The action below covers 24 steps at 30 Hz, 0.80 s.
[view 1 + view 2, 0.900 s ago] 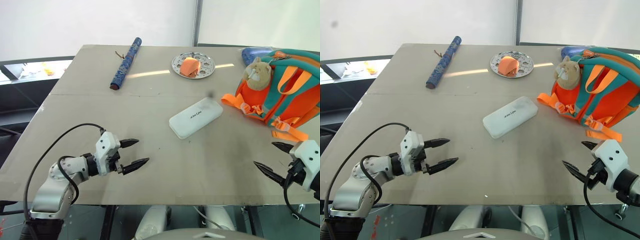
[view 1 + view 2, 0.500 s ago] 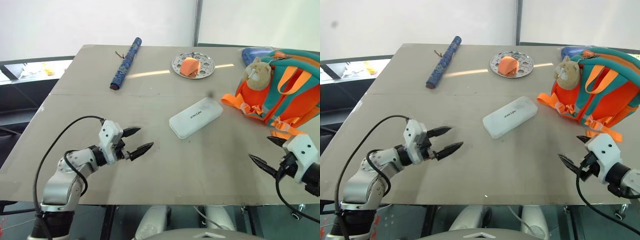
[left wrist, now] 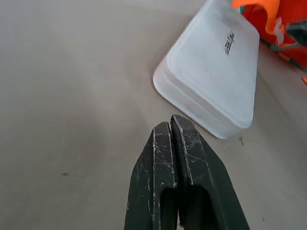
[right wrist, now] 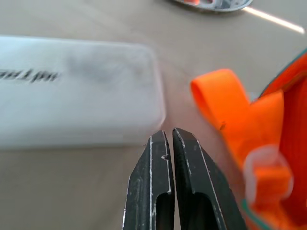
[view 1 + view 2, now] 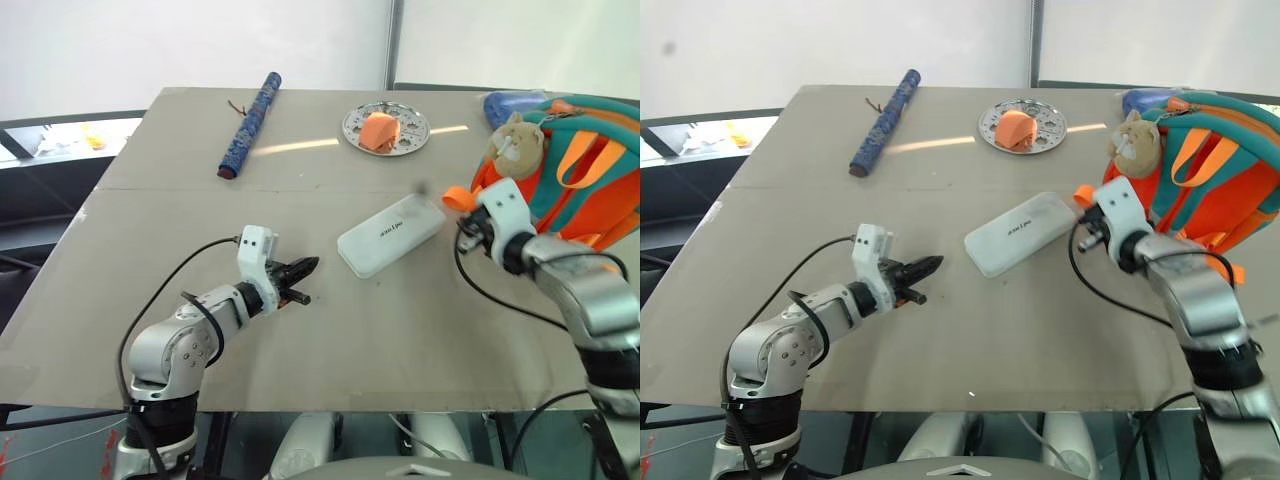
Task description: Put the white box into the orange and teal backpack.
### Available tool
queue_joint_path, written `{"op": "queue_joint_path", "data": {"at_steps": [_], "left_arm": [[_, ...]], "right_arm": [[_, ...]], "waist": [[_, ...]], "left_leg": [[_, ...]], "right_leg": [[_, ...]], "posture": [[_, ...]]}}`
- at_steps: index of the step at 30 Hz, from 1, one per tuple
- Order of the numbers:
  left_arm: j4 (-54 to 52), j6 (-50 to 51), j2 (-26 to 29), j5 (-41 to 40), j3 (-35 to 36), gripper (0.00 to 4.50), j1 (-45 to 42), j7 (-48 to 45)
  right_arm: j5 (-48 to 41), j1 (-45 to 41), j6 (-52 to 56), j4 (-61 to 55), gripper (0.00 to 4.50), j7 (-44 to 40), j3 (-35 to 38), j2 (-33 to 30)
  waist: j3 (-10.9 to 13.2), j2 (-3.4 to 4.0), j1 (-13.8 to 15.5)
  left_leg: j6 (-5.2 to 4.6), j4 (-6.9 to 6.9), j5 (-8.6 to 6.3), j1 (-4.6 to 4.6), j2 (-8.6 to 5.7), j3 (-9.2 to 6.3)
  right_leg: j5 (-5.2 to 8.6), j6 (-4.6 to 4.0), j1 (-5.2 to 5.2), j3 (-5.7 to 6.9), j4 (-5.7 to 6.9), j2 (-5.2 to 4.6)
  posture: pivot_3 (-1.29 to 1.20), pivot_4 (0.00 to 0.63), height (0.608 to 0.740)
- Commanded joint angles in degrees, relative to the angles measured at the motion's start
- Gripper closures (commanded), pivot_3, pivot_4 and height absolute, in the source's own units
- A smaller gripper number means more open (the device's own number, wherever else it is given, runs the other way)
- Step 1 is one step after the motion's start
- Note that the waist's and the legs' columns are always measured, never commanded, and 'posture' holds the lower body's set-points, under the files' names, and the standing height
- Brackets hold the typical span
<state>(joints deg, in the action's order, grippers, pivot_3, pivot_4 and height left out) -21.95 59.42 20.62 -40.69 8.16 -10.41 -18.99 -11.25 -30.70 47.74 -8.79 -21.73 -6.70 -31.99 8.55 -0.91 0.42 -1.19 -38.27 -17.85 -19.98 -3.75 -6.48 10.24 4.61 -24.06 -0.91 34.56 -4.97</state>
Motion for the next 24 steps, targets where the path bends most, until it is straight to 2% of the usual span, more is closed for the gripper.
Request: {"op": "queue_joint_path", "data": {"at_steps": [1, 7, 11, 16, 19, 24], "left_arm": [[-3.14, 4.06, -2.2, -1.36, -1.55, 4.44, -1.47, 3.75], [-0.21, 3.62, -6.27, 3.4, -5.32, 4.44, -4.86, 8.69], [0.82, 2.65, -7.99, 5.14, -6.49, 4.44, -5.88, 9.63], [2.24, 1.03, -6.32, 6.92, -6.59, 4.44, -6.63, 7.54], [2.34, 1.07, -3.15, 7.29, -6.61, 4.44, -6.35, 4.74], [3.86, 0.03, 3.11, 8.35, -6.88, 4.44, -5.69, -1.1]], "right_arm": [[6.2, -6.01, -6.48, 9.94, 4.5, -0.26, -5.21, 1.42], [16.59, -12.35, -19.48, 29.6, 4.5, -1.6, -12.98, 1.81], [14.6, -12.03, -21.04, 31.34, 4.5, -8.16, -12.24, 3.24], [7.83, -5.4, -17.57, 17.29, 4.5, -18.65, -10.0, 2.99], [3.15, 0.36, -12.07, 4.47, 4.5, -23.73, -9.55, 1.38], [-1.39, 9.35, -4.53, -12.96, 4.5, -26.22, -9.67, -0.98]], "waist": [[0.0, 0.0, -0.09], [0.0, 0.0, 0.21], [-0.01, 0.01, -0.46], [-0.01, 0.01, -1.1], [-0.02, 0.03, -1.44], [-0.03, 0.04, -1.35]], "left_leg": [[0.0, 0.02, 0.0, -0.04, -0.02, 0.02], [0.01, 0.0, 0.01, -0.2, -0.06, 0.02], [0.01, 0.01, 0.01, -0.21, -0.04, 0.09], [0.02, 0.02, 0.0, -0.21, -0.02, 0.01], [0.03, 0.01, 0.0, -0.19, 0.01, 0.02], [0.07, 0.0, -0.01, -0.15, 0.04, -0.01]], "right_leg": [[0.0, 0.0, -0.05, -0.02, 0.0, -0.01], [-0.01, 0.0, -0.19, -0.01, -0.04, -0.04], [-0.02, 0.0, -0.22, -0.06, -0.03, -0.03], [-0.02, 0.0, -0.22, -0.02, -0.03, -0.01], [-0.02, 0.0, -0.23, -0.04, 0.04, 0.01], [-0.01, 0.0, -0.23, -0.04, 0.1, 0.04]], "posture": [[0.0, 0.15, 0.733], [0.0, 0.15, 0.733], [0.0, 0.15, 0.733], [0.0, 0.15, 0.733], [0.0, 0.15, 0.733], [0.0, 0.15, 0.733]]}}
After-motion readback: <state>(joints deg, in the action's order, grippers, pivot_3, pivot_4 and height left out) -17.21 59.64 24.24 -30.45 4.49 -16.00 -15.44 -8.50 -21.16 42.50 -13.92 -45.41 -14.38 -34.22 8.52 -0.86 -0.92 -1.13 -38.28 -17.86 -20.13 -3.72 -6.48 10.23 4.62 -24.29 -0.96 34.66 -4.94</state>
